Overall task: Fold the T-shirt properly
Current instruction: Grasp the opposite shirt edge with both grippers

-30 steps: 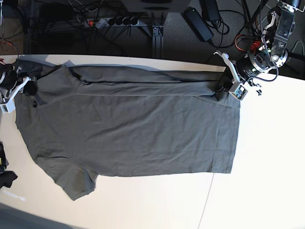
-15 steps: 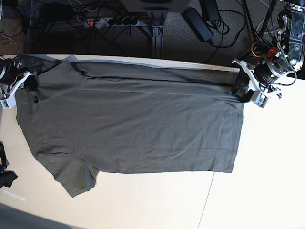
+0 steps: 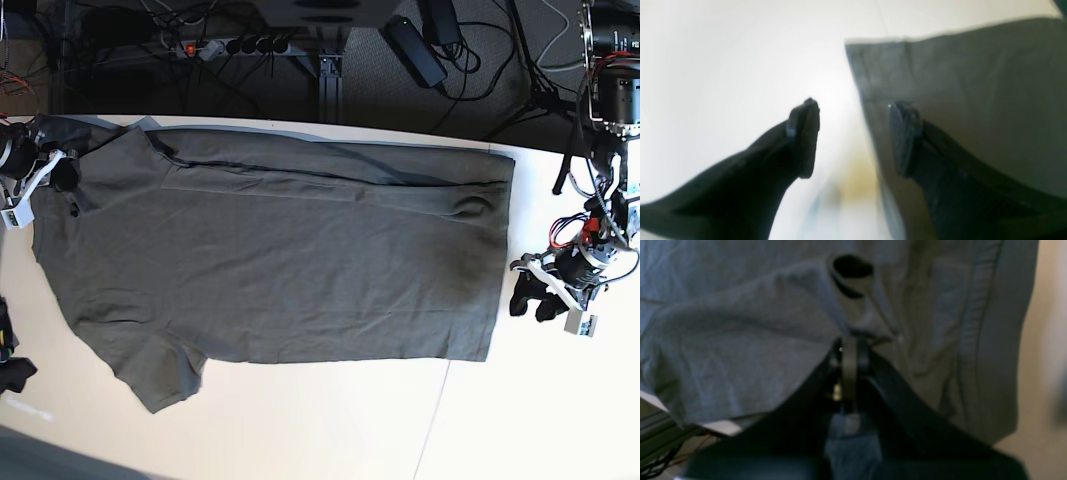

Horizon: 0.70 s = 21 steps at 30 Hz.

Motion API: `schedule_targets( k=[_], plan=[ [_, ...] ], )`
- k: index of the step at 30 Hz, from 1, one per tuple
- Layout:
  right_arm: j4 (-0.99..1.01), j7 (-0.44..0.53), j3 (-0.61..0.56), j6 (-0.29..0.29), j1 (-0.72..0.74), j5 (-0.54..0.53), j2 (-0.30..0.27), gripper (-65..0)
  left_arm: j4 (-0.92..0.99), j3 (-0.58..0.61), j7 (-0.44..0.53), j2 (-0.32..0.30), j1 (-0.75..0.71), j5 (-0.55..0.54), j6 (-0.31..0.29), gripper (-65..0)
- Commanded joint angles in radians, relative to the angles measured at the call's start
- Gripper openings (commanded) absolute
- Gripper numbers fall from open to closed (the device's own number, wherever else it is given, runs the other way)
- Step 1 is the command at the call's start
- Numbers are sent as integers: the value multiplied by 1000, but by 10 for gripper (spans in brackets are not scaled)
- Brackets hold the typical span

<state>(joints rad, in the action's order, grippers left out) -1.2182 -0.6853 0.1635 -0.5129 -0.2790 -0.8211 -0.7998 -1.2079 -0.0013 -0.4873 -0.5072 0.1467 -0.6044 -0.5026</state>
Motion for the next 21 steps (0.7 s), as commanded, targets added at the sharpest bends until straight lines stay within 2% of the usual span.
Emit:
schedule_targets(
  k=[1,5,9,18,21],
  plan=[
    [6,-73,-4,-67,-12,58,-11,-650,54,4,6,-2,69,-26,-3,-275],
    [6,-74,-4,-67,-13,58,-11,-650,308,20,-34,47,213,-69,-31,-275],
    [6,-75,-4,-67,-12,58,-11,-650,472,20,-46,70,293,-111,-57,-275],
    [6,-74,-4,-66,-12,57,-11,-650,513,61,-82,150,322,-83,-58,-276],
    [6,-75,-4,-66,-12,58,-11,-650,513,76,-79,173,321,-62,-15,-276]
  ],
)
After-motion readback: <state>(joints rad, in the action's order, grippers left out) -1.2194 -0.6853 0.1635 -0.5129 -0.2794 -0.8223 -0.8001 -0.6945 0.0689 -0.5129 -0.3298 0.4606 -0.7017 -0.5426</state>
